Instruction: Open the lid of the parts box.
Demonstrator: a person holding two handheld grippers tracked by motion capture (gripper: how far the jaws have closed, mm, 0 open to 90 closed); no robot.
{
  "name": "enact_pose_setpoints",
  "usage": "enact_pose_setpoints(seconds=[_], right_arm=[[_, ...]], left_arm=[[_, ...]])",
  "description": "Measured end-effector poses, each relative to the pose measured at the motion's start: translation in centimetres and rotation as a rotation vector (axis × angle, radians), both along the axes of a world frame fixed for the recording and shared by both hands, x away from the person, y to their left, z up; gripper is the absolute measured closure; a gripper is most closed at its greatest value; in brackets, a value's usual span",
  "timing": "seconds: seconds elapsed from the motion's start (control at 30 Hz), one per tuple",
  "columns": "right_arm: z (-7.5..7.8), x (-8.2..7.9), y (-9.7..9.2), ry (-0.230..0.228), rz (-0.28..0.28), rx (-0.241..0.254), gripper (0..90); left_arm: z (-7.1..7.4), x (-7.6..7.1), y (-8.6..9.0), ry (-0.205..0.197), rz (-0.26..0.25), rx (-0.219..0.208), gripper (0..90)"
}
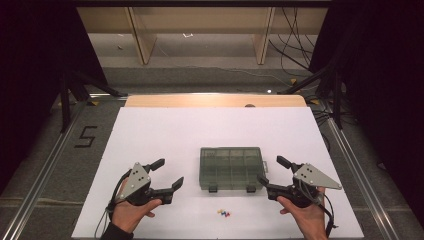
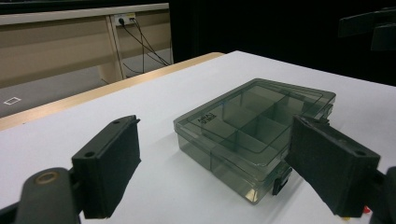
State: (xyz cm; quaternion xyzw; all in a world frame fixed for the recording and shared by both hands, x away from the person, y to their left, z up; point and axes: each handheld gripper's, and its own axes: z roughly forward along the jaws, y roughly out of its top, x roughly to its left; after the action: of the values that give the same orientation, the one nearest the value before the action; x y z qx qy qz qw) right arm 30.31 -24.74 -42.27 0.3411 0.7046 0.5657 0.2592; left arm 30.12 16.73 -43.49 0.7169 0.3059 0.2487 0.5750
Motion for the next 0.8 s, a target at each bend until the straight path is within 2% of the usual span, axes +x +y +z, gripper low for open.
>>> enact_pose_setpoints(seconds=[0.13,0.17,0.23,0.33,0.4,0.53,0.6,0.7,0.8], right_arm=[[0.0,0.0,0.1,0.010,-0.010,-0.014,16.1],[-0.1,0.0,0.1,0.008,-0.012,-0.012,16.1],[-0.1,0.0,0.1,0.016,-0.022,-0.024,16.1],[0.0,0.1,0.1,0.018,-0.013,-0.041,16.1],[0.2,0.0,0.1,0.008,-0.020,-0.068,16.1],[0.4,0.2,-0.1,-0.007,-0.031,-0.078,16.2],[0.4,0.4,-0.3,0.000,-0.024,-0.073,17.9],[0.8,0.5,-0.9,-0.021,-0.019,-0.092,26.5],[1.0,1.0,-1.9,-0.013,-0.032,-0.105,35.8]], left_arm=[[0.0,0.0,-0.1,0.000,-0.006,0.005,16.7],[-0.1,0.1,-0.1,-0.007,-0.014,-0.007,16.6],[0.0,0.0,-0.1,0.000,-0.006,0.005,16.7],[-0.1,0.0,-0.2,-0.003,-0.012,0.005,16.8],[-0.1,0.0,-0.2,-0.005,-0.018,0.007,18.1],[-0.1,0.0,-0.3,-0.010,-0.026,0.015,19.7],[-0.2,-0.1,-0.4,-0.010,-0.031,0.010,21.1],[-0.2,-0.1,-0.5,-0.014,-0.041,0.008,24.5],[-0.3,0.0,-0.7,-0.003,-0.056,0.010,31.7]])
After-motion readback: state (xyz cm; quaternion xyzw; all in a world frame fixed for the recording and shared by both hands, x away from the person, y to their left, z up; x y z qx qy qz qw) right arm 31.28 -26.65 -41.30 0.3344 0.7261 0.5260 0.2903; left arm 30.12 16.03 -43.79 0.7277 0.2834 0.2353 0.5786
